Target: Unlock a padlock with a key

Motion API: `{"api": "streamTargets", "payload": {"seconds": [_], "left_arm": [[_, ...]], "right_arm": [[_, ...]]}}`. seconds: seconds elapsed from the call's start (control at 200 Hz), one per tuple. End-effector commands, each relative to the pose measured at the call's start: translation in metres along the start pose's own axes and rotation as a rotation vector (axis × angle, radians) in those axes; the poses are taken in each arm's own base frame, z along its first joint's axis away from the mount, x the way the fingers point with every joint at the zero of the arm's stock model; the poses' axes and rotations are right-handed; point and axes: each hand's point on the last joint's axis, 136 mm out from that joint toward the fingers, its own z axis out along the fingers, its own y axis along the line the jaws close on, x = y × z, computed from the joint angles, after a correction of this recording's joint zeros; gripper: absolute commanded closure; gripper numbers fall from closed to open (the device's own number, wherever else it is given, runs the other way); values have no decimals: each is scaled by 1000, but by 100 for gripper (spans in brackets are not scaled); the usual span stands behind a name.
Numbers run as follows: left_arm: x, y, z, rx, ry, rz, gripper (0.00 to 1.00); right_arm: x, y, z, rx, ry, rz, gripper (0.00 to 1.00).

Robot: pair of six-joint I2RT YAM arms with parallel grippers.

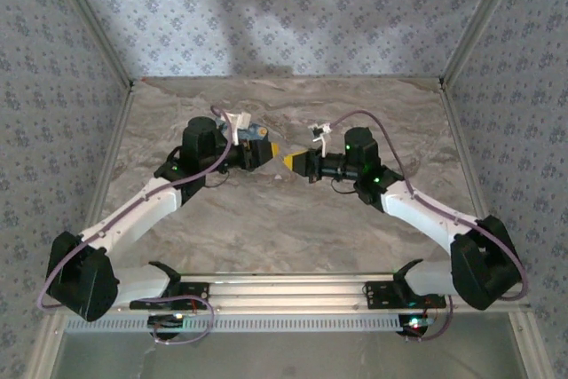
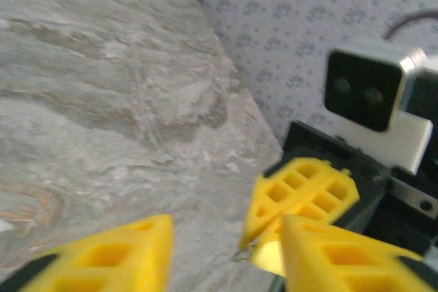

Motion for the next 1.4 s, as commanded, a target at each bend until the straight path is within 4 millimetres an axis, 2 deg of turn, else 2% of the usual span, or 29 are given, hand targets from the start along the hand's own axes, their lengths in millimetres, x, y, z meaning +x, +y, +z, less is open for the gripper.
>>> {"api": "streamTargets", "payload": {"seconds": [0.0, 0.095, 0.22, 0.41, 0.575, 0.829, 1.079, 1.224, 1.399], "left_arm": [[-25, 18, -17, -159, -61, 52, 43], [-33, 53, -23, -352, -40, 101, 33], [-43, 95, -19, -511, 23, 119, 29], [-47, 142, 10, -614, 141, 146, 27], [-41, 169, 37, -649, 252, 153, 27], [-19, 188, 62, -679, 376, 174, 27], [1, 202, 73, -703, 439, 157, 27], [15, 201, 78, -698, 475, 157, 27], [31, 189, 85, -682, 488, 161, 27]], "right_arm": [[11, -17, -15, 128, 22, -21, 100], [15, -30, -27, 227, 23, -25, 100], [21, -50, -45, 371, 26, -20, 100], [33, -72, -69, 538, 48, 1, 100], [43, -80, -80, 599, 63, 23, 100], [49, -87, -86, 629, 61, 46, 100], [49, -90, -89, 635, 61, 59, 100], [49, -93, -94, 651, 59, 76, 100], [46, -96, -103, 639, 27, 131, 100]]}}
